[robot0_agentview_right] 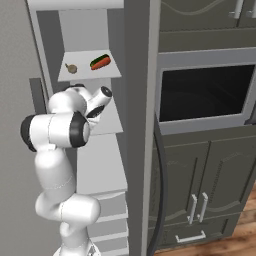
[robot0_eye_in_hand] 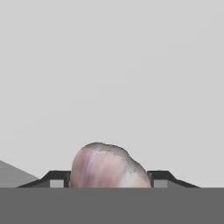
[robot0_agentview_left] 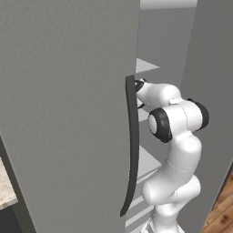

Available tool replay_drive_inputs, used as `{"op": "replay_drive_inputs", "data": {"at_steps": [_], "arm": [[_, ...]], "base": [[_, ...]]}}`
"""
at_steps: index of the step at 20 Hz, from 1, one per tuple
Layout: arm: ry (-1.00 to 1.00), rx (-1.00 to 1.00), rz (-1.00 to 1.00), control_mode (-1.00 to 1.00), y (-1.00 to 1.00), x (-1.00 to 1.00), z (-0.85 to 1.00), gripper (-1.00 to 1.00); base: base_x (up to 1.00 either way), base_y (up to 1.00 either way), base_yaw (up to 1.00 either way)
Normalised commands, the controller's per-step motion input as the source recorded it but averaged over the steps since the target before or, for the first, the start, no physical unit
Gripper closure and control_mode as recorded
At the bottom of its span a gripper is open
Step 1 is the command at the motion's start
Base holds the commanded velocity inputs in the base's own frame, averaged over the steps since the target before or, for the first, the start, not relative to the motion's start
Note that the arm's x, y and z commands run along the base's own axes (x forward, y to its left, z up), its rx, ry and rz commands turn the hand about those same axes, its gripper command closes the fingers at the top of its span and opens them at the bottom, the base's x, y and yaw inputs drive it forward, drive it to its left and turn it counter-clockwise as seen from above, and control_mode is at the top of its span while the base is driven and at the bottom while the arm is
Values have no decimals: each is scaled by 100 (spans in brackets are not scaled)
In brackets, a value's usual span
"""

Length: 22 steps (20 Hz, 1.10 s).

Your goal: Take the garlic and carrot from the second highest rack and move them to the highest rack where the cucumber and garlic are located, to maximize freezer space. Close the freezer door after rearranging.

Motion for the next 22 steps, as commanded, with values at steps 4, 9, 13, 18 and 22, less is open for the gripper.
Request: {"op": "replay_drive_inputs", "data": {"at_steps": [4, 9, 13, 18, 22], "arm": [[-31, 2, -7, -100, -6, -35, -12, 100], [-22, 12, -17, -100, -30, -47, -3, 100], [-1, 18, -24, -100, -40, -56, 14, 100], [0, 7, -25, -100, -31, -51, 49, 100], [0, 1, -14, -100, -23, -58, 55, 100]], "base": [[0, 0, 0], [0, 0, 0], [0, 0, 0], [0, 0, 0], [0, 0, 0]]}}
